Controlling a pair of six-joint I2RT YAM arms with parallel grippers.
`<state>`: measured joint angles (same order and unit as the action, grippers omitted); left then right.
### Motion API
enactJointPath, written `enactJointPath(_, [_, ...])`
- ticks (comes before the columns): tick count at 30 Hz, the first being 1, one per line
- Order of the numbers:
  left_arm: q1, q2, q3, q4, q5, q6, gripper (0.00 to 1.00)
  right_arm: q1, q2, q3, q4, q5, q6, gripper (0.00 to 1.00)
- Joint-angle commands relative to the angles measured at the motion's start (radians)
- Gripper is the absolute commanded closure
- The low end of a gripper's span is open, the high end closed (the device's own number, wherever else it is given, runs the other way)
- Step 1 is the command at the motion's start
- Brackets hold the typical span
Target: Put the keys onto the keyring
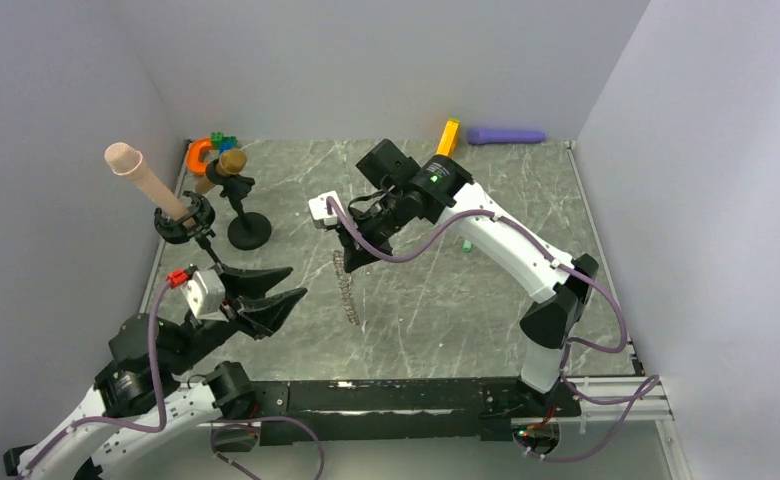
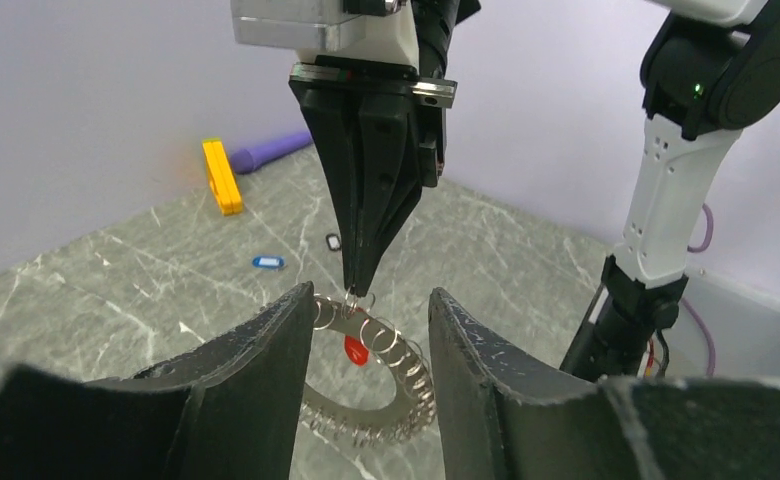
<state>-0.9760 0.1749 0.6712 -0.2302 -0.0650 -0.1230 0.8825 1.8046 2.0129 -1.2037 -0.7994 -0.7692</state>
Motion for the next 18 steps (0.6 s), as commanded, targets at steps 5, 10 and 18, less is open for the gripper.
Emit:
enactJointPath(5, [0.000,0.222,0.140,-0.203,0.079,0.109,0.48,0.011,-0.061,0.056,-0.125,0.194,-0.162,1.00])
enactJointPath(10, [0.000,0.340,0.139,-0.127,0.124,0.190,0.42,0.031,-0.075,0.040,-0.161,0.266,-0.198,1.00])
enactJointPath(18, [0.000,0.370,0.014,0.121,0.141,0.305,0.27,0.050,-0.082,0.054,-0.187,0.294,-0.245,1.00])
